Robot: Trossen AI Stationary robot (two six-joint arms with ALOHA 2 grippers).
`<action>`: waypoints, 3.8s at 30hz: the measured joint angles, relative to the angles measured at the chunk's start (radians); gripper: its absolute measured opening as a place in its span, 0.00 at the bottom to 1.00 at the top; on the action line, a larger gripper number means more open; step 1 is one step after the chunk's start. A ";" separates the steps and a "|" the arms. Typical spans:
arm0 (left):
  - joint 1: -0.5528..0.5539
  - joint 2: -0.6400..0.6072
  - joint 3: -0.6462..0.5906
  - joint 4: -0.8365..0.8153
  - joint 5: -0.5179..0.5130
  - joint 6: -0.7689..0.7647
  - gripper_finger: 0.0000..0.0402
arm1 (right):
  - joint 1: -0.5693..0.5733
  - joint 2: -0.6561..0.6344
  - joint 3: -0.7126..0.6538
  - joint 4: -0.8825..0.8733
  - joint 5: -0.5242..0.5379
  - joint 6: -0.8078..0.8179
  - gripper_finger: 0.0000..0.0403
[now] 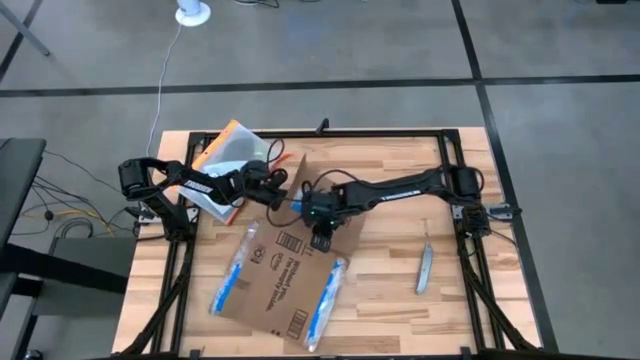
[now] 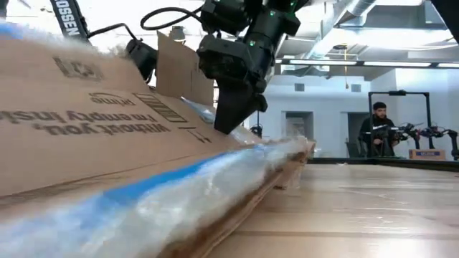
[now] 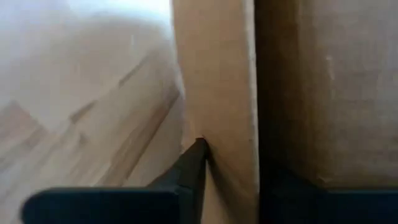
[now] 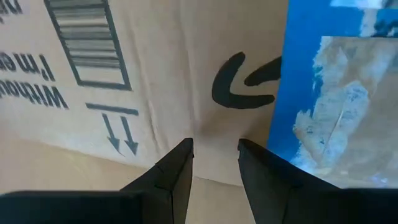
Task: Unpack boxes
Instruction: Break down the box using the silver cutter until it is completely flat
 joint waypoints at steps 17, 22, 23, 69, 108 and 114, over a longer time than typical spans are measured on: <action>0.166 -0.100 0.008 -0.168 0.040 0.207 0.29 | 0.015 -0.012 -0.214 -0.104 -0.041 -0.108 0.29; 0.219 -0.210 0.064 -0.170 0.003 0.336 0.28 | 0.027 -0.069 -0.231 -0.132 -0.070 -0.100 0.29; 0.231 -0.234 0.076 -0.177 0.003 0.363 0.28 | 0.028 -0.096 -0.232 -0.146 -0.069 -0.097 0.29; -0.226 -0.095 0.319 -0.994 -0.306 0.661 0.28 | 0.097 -0.042 -0.227 0.331 -0.044 0.094 0.29; -0.134 -0.101 0.367 -1.118 -0.317 0.758 0.28 | 0.046 -0.094 -0.229 -0.084 0.066 -0.204 0.29; -0.242 -0.187 0.494 -1.206 -0.392 0.786 0.07 | 0.079 -0.236 -0.229 -0.189 0.017 -0.170 0.29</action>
